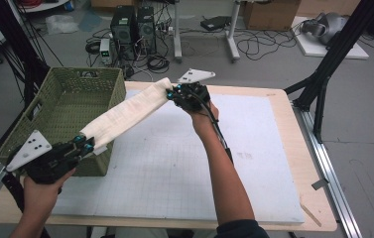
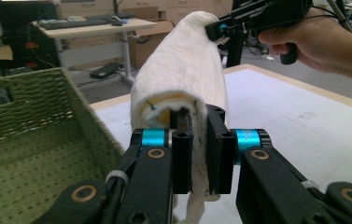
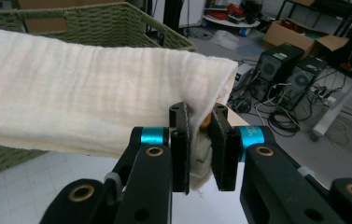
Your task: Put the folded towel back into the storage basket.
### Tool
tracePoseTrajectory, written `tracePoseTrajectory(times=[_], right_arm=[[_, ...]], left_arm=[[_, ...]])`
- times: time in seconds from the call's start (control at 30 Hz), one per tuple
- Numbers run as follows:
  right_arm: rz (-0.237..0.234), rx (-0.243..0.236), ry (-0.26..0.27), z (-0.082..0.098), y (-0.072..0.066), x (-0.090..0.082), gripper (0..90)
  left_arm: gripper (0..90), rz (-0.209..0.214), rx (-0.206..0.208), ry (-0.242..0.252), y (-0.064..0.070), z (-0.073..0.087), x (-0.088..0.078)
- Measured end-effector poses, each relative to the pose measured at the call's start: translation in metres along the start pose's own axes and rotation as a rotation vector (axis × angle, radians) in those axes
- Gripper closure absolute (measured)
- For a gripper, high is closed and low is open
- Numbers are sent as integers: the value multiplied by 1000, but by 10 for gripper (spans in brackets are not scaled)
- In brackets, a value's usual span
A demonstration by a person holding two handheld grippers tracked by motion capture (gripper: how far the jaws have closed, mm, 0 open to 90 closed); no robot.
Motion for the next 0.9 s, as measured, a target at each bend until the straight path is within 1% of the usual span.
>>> tracePoseTrajectory(times=[0.1,0.3,0.4,0.5,0.57,0.73,0.9], right_arm=[[-13,-18,4,-10,-5,12,803],[-38,-34,2,-25,-14,35,803],[-50,-38,11,-33,-18,44,803],[-61,-38,18,-38,-22,53,803],[-72,-41,13,-41,-25,59,803],[-93,-59,21,-52,-32,73,803],[-106,-56,24,-58,-40,87,803]], left_arm=[[818,-24,-4,7,-10,-1,-7],[818,-62,-8,12,-29,-4,-19],[818,-81,-9,13,-37,-5,-24],[818,-98,-8,10,-45,-5,-29],[818,-110,-12,10,-50,-6,-32],[818,-141,-18,8,-64,-4,-41],[818,-167,-29,6,-75,-2,-48]])
Point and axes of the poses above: each handheld gripper's, and its own axes: x roughly forward along the jaws, z roughly out of its underside, y roughly to its right, the point moved 8 cm from there along x, roughly forward along the jaws, and after that the axes turned 6 degrees about -z, right-handed, at the moved point
